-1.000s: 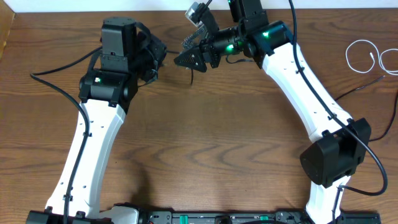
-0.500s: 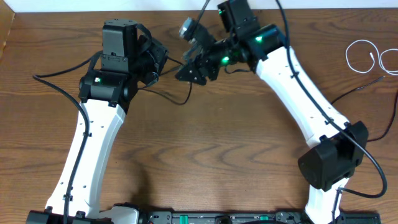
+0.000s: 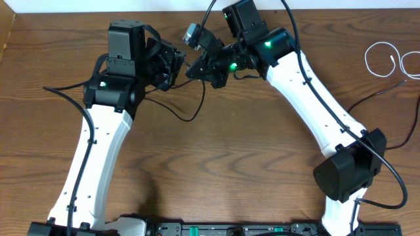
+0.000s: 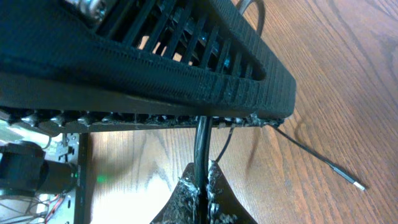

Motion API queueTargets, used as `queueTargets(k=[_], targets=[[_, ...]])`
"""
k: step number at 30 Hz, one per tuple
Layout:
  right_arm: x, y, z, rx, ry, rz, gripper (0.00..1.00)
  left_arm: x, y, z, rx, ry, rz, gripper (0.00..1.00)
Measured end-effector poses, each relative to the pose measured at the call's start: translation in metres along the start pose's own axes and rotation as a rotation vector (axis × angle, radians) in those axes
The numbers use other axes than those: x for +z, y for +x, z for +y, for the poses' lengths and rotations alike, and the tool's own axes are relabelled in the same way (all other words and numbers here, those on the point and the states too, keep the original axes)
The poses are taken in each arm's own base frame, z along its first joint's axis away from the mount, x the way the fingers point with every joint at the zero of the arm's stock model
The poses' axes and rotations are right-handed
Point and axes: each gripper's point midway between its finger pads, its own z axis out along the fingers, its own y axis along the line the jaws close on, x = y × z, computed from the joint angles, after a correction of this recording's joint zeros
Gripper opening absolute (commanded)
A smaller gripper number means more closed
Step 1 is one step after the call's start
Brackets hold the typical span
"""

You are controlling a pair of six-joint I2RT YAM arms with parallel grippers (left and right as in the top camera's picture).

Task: Untangle cables

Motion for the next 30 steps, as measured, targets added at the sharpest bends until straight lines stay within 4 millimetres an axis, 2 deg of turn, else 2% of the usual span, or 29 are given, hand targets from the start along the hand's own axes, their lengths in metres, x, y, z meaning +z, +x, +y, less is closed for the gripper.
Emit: queueTargets(k=[3,4,6,9,12,14,16,19,22,24,26,30], targets=[[0.0,0.0,0.0,0.001,0.0,0.0,0.01,0.0,0.001,0.0,-0.018,0.001,0.005,0.36],[-0.001,0.0,-0.001,0.008,0.004,-0.002,0.01,0.0,0.001,0.0,-0.026,-0.001,0.007,0.48],[-0.002,-0.003,-0.005,0.026,0.019,-0.011,0.01,0.0,0.002,0.003,-0.03,-0.013,0.008,0.62],[-0.01,-0.008,-0.021,0.076,0.067,-0.043,0.01,0.0,0.0,0.005,-0.006,-0.02,0.002,0.71],[-0.036,-0.021,-0.049,0.144,0.146,-0.124,0.01,0.0,0.0,0.005,0.041,-0.019,-0.001,0.72],[-0.066,-0.036,-0.069,0.183,0.211,-0.214,0.01,0.0,0.0,0.005,0.07,-0.022,-0.001,0.72],[-0.11,-0.05,-0.091,0.235,0.295,-0.317,0.01,0.0,-0.001,0.005,0.102,-0.022,-0.004,0.72],[-0.19,-0.064,-0.118,0.324,0.459,-0.481,0.01,0.0,-0.001,0.005,0.15,-0.022,-0.003,0.72],[-0.269,-0.065,-0.139,0.405,0.627,-0.63,0.01,0.0,-0.001,0.005,0.187,-0.023,-0.003,0.72],[-0.32,-0.058,-0.153,0.46,0.738,-0.726,0.01,0.0,0.0,0.007,0.203,-0.029,-0.001,0.72],[-0.359,-0.046,-0.167,0.511,0.831,-0.797,0.01,0.0,0.0,0.008,0.209,-0.034,0.0,0.72],[-0.434,0.003,-0.197,0.663,1.082,-0.886,0.01,0.0,0.0,0.009,0.222,-0.036,0.001,0.72]])
